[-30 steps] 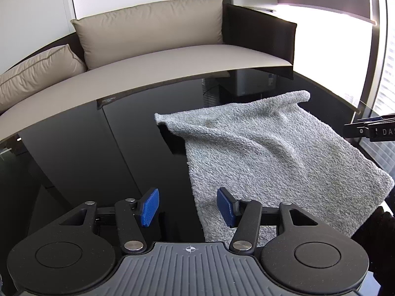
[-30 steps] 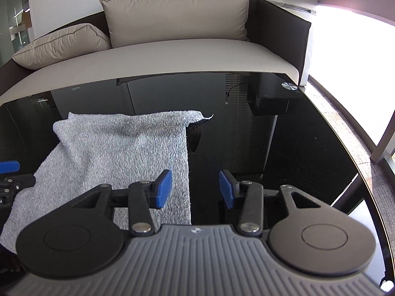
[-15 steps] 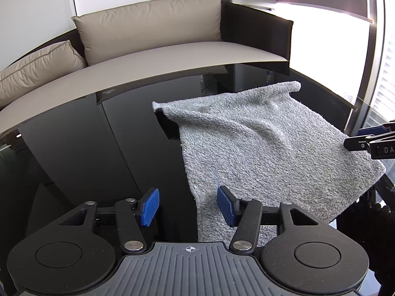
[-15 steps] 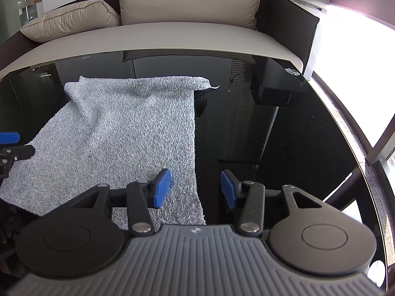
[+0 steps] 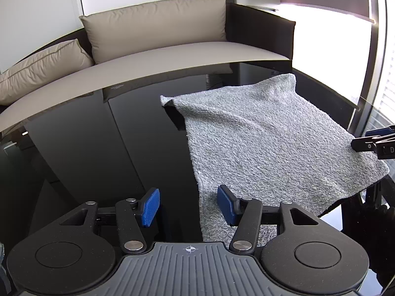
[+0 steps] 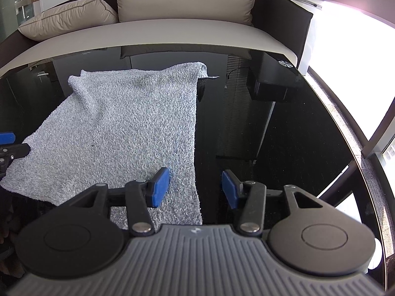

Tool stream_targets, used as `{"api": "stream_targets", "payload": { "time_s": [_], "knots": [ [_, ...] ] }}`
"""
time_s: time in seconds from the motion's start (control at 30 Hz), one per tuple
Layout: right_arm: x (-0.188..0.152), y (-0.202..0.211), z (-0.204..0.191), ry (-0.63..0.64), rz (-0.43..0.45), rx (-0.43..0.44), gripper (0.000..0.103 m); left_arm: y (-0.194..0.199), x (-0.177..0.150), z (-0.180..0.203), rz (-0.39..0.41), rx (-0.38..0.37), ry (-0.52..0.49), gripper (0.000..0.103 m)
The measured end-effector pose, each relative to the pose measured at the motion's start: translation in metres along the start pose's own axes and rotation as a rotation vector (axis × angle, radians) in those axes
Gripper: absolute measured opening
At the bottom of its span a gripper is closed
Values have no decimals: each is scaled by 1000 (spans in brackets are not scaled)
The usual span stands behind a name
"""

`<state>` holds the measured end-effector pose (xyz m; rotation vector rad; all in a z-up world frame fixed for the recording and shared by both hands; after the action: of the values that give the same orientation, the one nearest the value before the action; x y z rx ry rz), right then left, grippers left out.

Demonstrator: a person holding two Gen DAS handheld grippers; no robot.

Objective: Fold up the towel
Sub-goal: 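Move both open grippers over the grey towel toward one of its edges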

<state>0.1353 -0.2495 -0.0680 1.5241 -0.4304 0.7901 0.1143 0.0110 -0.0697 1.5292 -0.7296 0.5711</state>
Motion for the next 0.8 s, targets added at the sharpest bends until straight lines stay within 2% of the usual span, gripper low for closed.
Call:
{"api": "stream_targets", "payload": {
  "time_s": [0.3,0.8],
  "knots": [
    [-3,6,0,-8,-3,-10,56,7,-5,-7,1,11,35,50],
    [0,4,0,-15,12,-33,57,17,-9,-10,8,67,75,50]
  ]
}}
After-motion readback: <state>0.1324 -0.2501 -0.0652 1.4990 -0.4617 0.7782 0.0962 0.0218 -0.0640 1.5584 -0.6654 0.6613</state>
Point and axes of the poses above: each gripper's, at about its wrist camera, not at the fingertips, and y roughly against the way its jaws point, z to its right, x to its top, the point moved 10 cm from there along -y, roughly the way its jaws point, and after that the axes turned 3 degrees about y, right-handed, at the moved point
